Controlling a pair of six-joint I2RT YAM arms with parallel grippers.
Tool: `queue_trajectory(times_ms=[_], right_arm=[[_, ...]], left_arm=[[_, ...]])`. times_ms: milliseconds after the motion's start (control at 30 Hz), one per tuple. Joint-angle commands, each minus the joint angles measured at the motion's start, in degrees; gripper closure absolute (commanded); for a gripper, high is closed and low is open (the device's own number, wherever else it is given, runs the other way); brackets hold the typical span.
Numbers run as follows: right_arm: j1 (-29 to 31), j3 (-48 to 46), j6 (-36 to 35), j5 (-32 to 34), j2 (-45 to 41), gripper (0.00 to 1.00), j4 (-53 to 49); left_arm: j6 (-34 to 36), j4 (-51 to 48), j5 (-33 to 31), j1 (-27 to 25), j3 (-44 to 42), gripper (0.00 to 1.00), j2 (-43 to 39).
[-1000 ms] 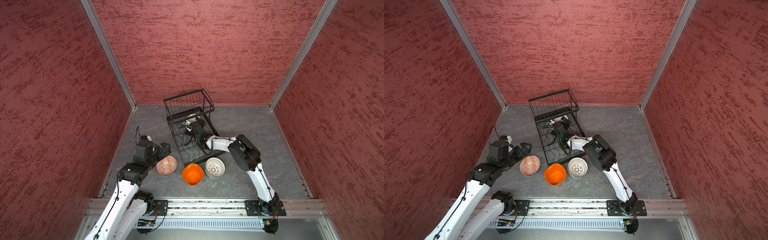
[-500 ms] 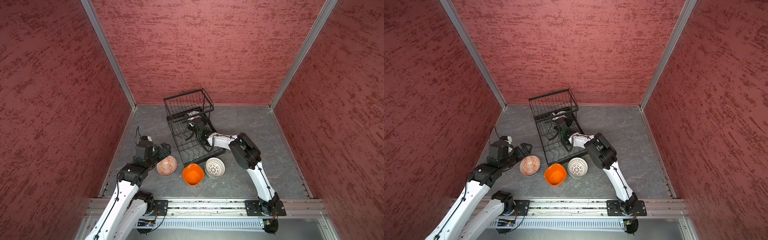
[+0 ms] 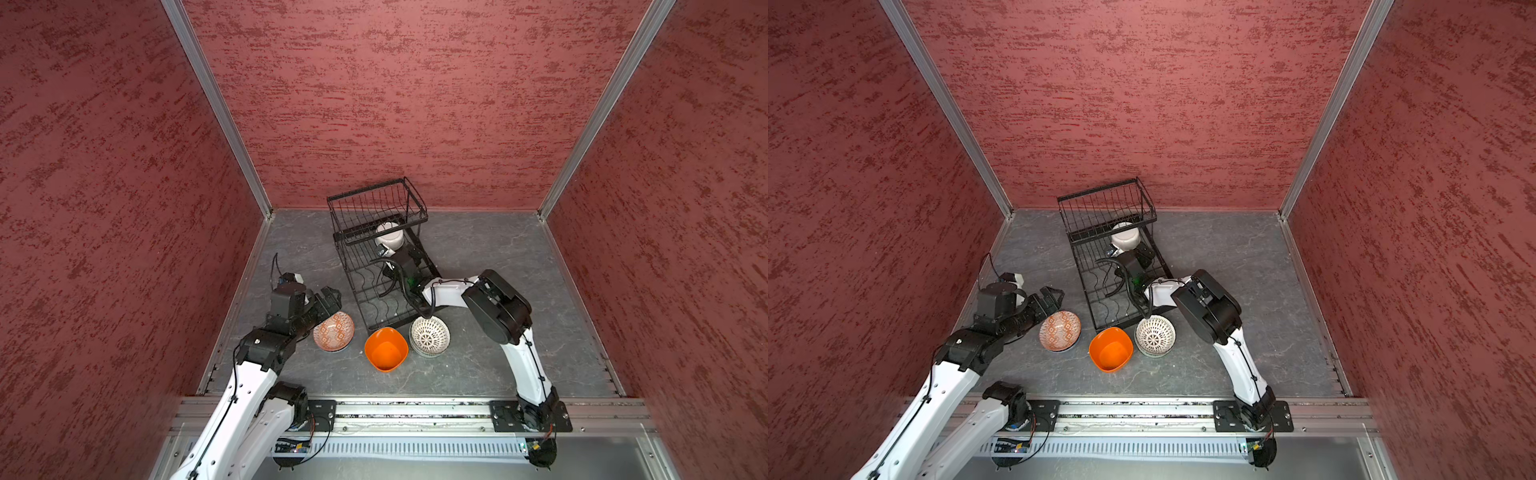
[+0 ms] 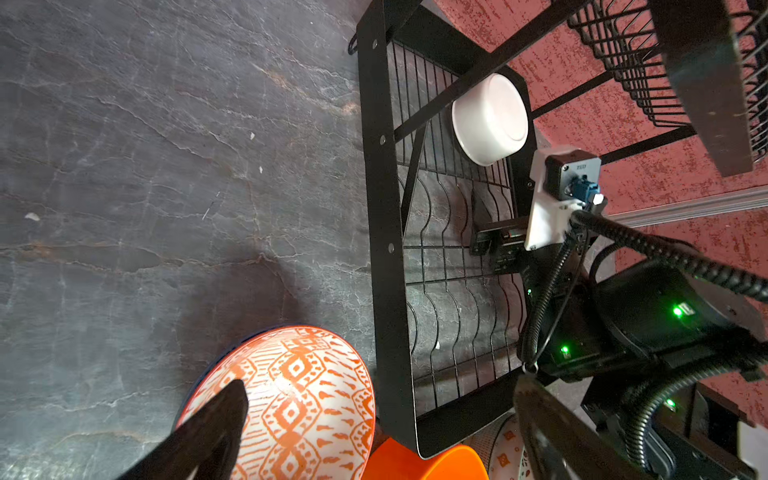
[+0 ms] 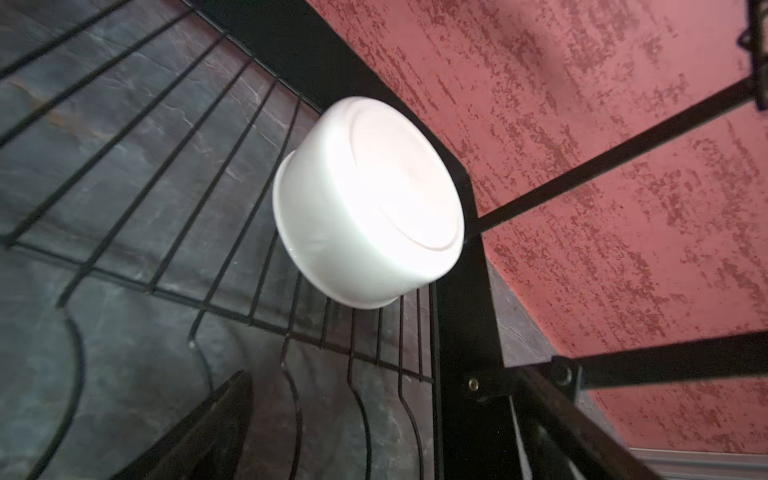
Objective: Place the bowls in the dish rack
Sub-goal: 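Open the right gripper and draw it back from the white bowl, then reach the left gripper down to the orange bowl rim while the right arm swings back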
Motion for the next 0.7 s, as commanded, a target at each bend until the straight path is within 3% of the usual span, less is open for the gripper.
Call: queue_trajectory(times_ms=[0, 333, 500, 667], right_arm=[[1.74, -2.97, 1.38, 1.13, -3.77, 0.02, 4.57], [3.21, -9.89, 4.69, 3.37, -12.25, 0.02, 5.24], [3.44, -13.11, 12.22, 2.07, -19.31, 0.02, -1.07], [3.48, -13.86, 24.17, -3.88, -26.32, 0.03, -14.13]], left_arm=[[0.94, -0.79, 0.56, 0.32, 0.30, 0.00, -0.22], [1.73, -2.31, 1.26, 0.23, 1.60, 0.00, 1.16], [2.58, -3.61, 1.22, -0.67, 3.24, 0.00, 2.67], [2.70, -5.08, -0.56, -4.13, 5.22, 0.00, 4.80]])
